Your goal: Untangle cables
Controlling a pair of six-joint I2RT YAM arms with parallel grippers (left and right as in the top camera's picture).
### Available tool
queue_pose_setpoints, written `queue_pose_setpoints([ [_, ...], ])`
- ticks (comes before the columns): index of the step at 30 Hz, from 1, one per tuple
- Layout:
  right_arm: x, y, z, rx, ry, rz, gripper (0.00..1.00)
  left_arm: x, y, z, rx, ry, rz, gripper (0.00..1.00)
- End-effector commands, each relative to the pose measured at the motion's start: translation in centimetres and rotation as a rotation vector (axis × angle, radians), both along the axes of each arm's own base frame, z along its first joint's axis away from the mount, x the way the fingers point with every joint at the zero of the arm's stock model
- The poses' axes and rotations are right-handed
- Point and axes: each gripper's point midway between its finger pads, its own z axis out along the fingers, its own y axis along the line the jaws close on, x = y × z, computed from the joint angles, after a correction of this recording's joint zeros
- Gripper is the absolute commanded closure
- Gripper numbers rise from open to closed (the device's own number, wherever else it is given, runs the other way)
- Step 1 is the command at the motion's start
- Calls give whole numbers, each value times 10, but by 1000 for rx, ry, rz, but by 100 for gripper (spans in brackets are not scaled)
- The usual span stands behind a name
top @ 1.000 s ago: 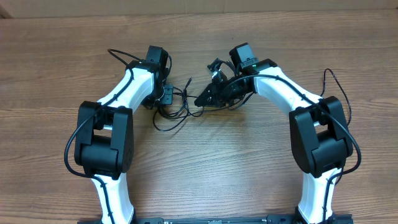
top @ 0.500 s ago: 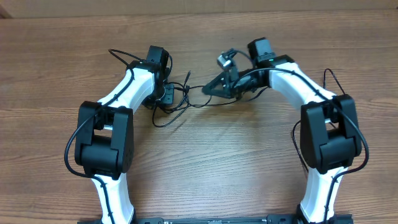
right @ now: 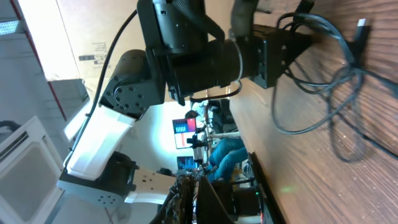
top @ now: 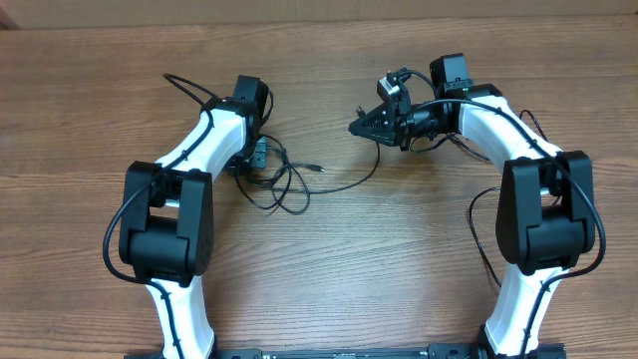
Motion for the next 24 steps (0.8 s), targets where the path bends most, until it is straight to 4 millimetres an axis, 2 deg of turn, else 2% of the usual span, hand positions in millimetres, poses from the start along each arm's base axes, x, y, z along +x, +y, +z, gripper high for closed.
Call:
queue_pose_setpoints([
  [1, 6, -4, -12, -125, -28, -47, 96, -3, 15, -6, 69, -6, 67, 82],
  [4, 4, -6, -50, -353, 11, -81, 96, -2, 4, -9, 6, -1, 58, 80],
  [6, -4, -4, -65, -448, 30, -71, 94, -1, 3, -9, -4, 0, 50, 80],
  [7, -8, 0, -69, -471, 32, -59, 85, -1, 3, -9, -4, 0, 50, 80],
  [11, -26, 24, -72, -495, 25, 10, 66, -1, 3, -9, -4, 0, 50, 79],
  [16, -50, 48, -88, -607, 37, 69, 66, -1, 3, -9, -4, 1, 50, 79],
  [24, -74, 63, -121, -828, 83, 55, 65, -2, 3, -9, -4, 1, 50, 79],
])
